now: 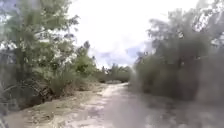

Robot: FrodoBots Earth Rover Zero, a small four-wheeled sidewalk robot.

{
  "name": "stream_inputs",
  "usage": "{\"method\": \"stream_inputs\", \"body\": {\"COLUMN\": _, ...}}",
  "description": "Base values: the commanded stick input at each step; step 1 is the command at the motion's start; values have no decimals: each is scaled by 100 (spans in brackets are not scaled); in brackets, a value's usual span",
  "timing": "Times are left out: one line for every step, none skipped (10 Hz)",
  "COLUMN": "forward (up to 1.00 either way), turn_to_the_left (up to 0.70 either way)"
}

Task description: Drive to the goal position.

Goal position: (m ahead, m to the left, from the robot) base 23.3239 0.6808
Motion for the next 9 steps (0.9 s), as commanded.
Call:
{"method": "stream_inputs", "body": {"forward": 85, "turn_to_the_left": 0}}
{"method": "stream_inputs", "body": {"forward": 85, "turn_to_the_left": 0}}
{"method": "stream_inputs", "body": {"forward": 85, "turn_to_the_left": 0}}
{"method": "stream_inputs", "body": {"forward": 85, "turn_to_the_left": 0}}
{"method": "stream_inputs", "body": {"forward": 85, "turn_to_the_left": 0}}
{"method": "stream_inputs", "body": {"forward": 85, "turn_to_the_left": 0}}
{"method": "stream_inputs", "body": {"forward": 85, "turn_to_the_left": 0}}
{"method": "stream_inputs", "body": {"forward": 85, "turn_to_the_left": 0}}
{"method": "stream_inputs", "body": {"forward": 85, "turn_to_the_left": 0}}
